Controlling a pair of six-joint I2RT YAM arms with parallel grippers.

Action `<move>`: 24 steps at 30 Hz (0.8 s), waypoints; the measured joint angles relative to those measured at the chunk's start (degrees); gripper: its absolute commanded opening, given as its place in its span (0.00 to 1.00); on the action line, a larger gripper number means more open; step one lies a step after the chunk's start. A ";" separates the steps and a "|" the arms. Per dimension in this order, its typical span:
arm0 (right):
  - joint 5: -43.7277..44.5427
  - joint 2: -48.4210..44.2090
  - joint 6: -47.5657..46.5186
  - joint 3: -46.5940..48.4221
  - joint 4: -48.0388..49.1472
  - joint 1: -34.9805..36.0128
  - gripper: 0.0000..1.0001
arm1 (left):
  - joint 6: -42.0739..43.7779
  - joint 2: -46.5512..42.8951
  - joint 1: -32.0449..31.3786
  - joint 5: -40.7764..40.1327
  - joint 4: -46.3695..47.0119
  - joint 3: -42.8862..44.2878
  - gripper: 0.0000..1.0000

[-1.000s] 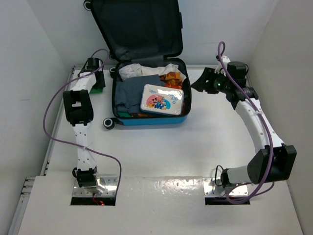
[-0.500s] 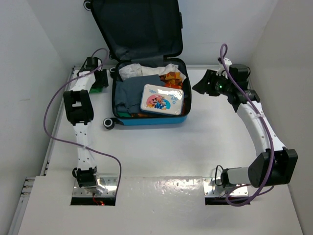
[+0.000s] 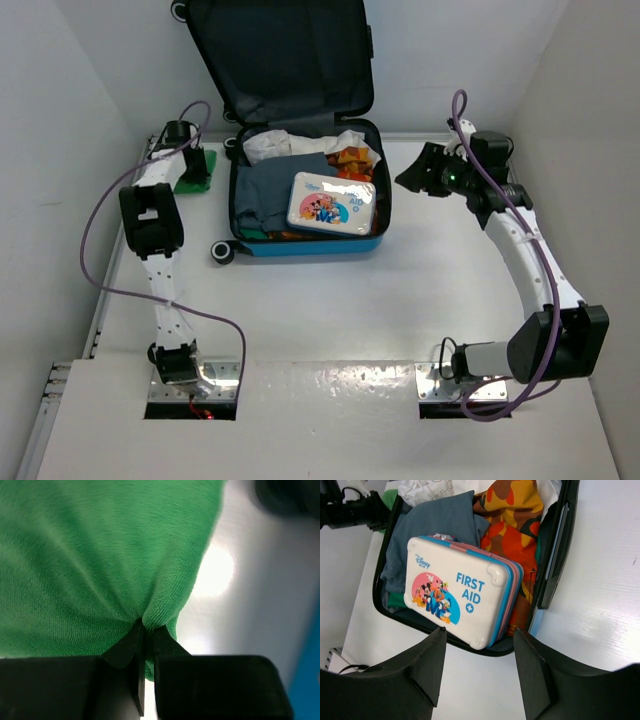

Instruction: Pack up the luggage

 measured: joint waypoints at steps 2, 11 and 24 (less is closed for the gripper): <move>-0.02 -0.39 0.00 -0.13 0.00 -0.26 0.55 | -0.85 -2.84 0.90 4.33 0.57 -4.26 0.00; -1.22 -4.81 0.00 -1.73 -0.09 -1.22 0.54 | -8.94 -18.45 6.19 23.63 1.62 -13.81 0.00; -2.10 -6.43 0.20 -3.61 -0.28 -2.60 0.54 | -16.74 -25.83 -5.42 30.77 7.61 -10.78 0.00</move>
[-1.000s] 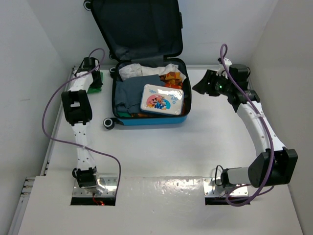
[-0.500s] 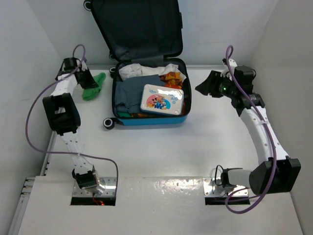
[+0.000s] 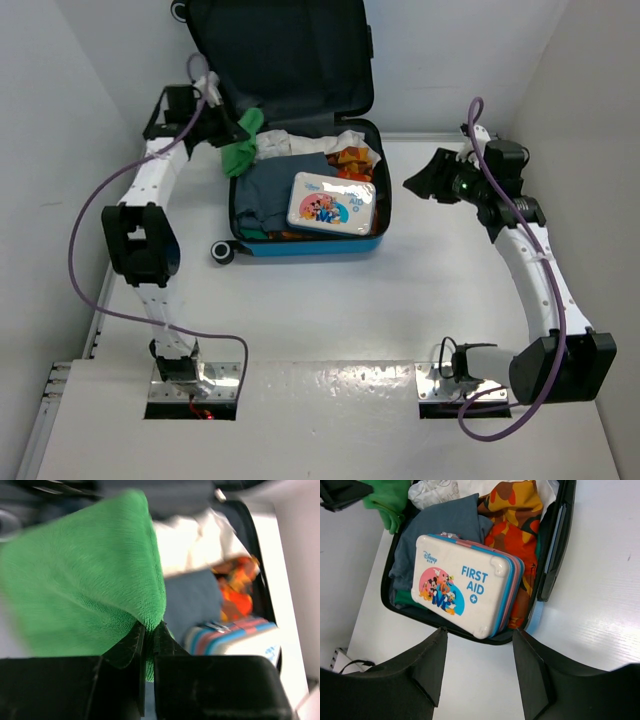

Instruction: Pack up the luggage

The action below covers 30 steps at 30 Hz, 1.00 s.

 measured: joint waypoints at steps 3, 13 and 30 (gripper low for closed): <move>-0.33 -0.07 -0.02 0.00 -0.24 -0.33 0.54 | 0.00 1.29 -5.07 -0.09 0.07 0.00 0.00; -0.61 -0.07 -0.02 -0.02 -1.51 -1.40 0.54 | 0.39 10.75 -16.50 -0.85 0.04 3.80 0.00; -0.59 0.07 -0.04 -0.04 -1.92 -3.02 0.57 | 2.99 4.90 -18.27 -6.34 4.76 1.09 0.69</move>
